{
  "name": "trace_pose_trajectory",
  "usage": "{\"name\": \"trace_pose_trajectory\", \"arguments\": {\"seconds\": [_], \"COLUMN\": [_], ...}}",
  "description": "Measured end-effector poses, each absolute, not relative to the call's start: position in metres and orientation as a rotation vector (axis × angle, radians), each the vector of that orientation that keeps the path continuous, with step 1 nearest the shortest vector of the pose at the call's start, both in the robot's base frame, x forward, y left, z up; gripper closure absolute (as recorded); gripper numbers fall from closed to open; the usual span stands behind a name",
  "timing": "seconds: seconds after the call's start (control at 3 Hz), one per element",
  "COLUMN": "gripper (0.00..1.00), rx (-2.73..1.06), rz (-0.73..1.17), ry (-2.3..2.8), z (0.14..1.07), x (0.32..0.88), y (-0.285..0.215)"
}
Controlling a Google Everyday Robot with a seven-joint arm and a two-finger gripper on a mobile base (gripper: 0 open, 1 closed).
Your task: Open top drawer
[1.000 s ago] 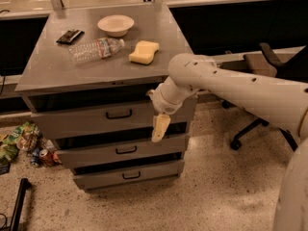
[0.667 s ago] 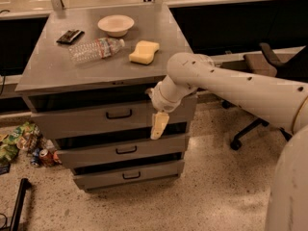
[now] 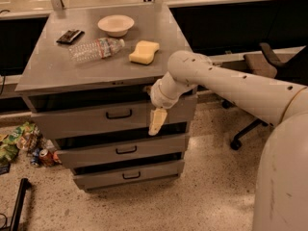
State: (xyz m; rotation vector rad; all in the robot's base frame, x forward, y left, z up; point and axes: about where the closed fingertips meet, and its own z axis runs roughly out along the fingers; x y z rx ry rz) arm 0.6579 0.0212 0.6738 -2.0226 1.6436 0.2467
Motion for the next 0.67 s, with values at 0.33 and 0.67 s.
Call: {"name": "trace_pose_trajectory", "arguments": {"seconds": [0.33, 0.67], "gripper": [0.18, 0.49], "rx": [-2.018, -2.021], "rz": [0.280, 0.349], "ry": [1.633, 1.622], "z": [0.6714, 0.6692], "x": [0.6607, 0.6530], "y": [0.0263, 0.0338]}}
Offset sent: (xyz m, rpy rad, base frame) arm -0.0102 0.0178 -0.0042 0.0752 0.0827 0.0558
